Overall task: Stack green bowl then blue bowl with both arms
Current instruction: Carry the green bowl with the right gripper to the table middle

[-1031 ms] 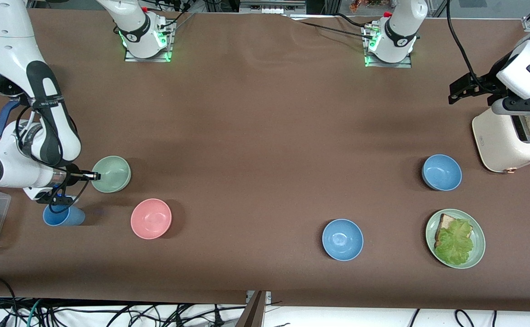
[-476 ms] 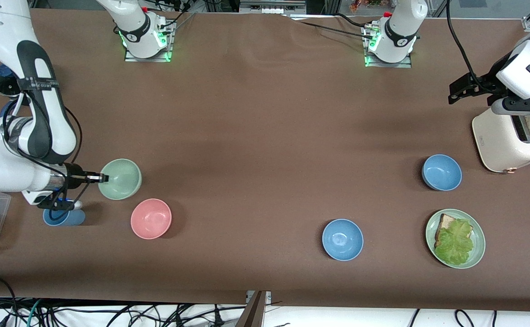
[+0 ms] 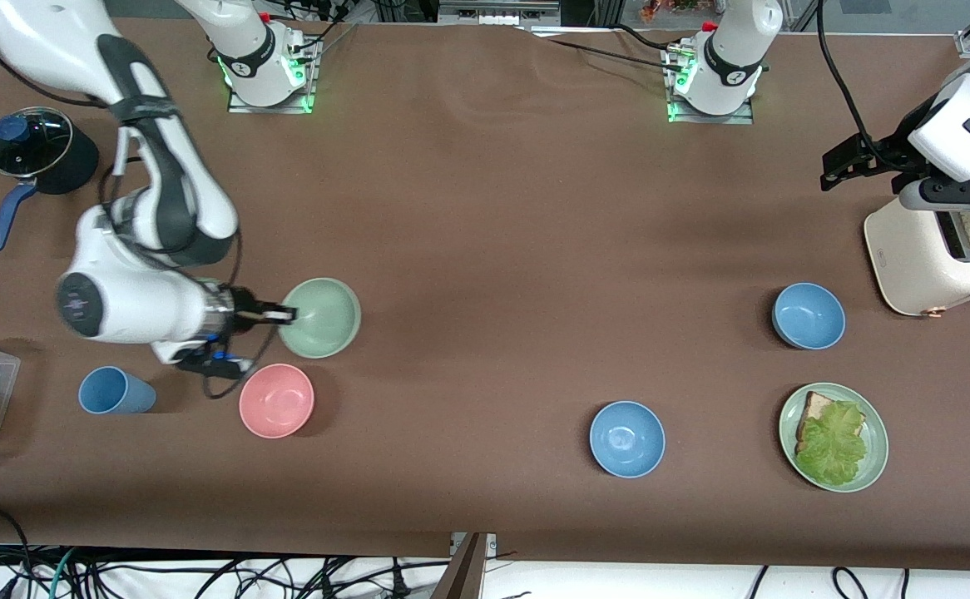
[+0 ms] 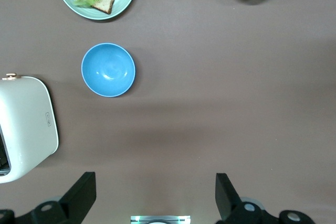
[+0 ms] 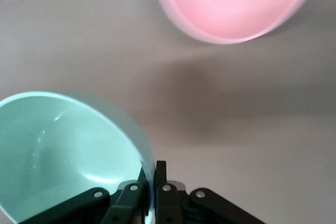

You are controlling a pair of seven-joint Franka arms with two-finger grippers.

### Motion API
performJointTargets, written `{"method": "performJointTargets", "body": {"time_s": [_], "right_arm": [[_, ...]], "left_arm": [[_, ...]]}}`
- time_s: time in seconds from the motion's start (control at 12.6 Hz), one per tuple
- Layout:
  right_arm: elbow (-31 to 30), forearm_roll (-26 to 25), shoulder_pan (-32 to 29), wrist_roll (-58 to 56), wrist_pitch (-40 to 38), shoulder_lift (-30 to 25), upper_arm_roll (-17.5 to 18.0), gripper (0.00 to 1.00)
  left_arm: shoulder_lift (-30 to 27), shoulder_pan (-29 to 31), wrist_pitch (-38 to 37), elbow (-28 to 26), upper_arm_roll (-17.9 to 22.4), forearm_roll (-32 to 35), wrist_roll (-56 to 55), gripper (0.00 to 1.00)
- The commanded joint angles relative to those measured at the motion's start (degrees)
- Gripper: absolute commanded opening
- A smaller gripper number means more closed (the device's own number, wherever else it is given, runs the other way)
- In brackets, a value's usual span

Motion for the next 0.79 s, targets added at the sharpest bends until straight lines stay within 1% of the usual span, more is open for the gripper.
{"method": "performJointTargets", "body": {"time_s": [0.0,0.24,0.48,0.71], "right_arm": [[0.41,0.29,6.77,10.15,5.22,1.61,0.01,0.00],[0.50,0.20,14.50,17.38,12.78,3.54,-0.08,0.00],[1.03,0.12,19.78,23.89,17.54,6.35,-0.17,0.00],[1.03,-0.06,23.74,27.41,22.81,9.07,-0.17,0.00]], "left_arm": [[0.02,0.37,-0.11,0.40,-0.24,-0.60,-0.16,1.00],[0.02,0.37,-0.11,0.40,-0.24,-0.60,-0.16,1.00],[0.02,0.37,-0.11,0.40,-0.24,-0.60,-0.16,1.00],[0.02,0.46,-0.11,0.40,-0.16,-0.60,-0.16,1.00]]}}
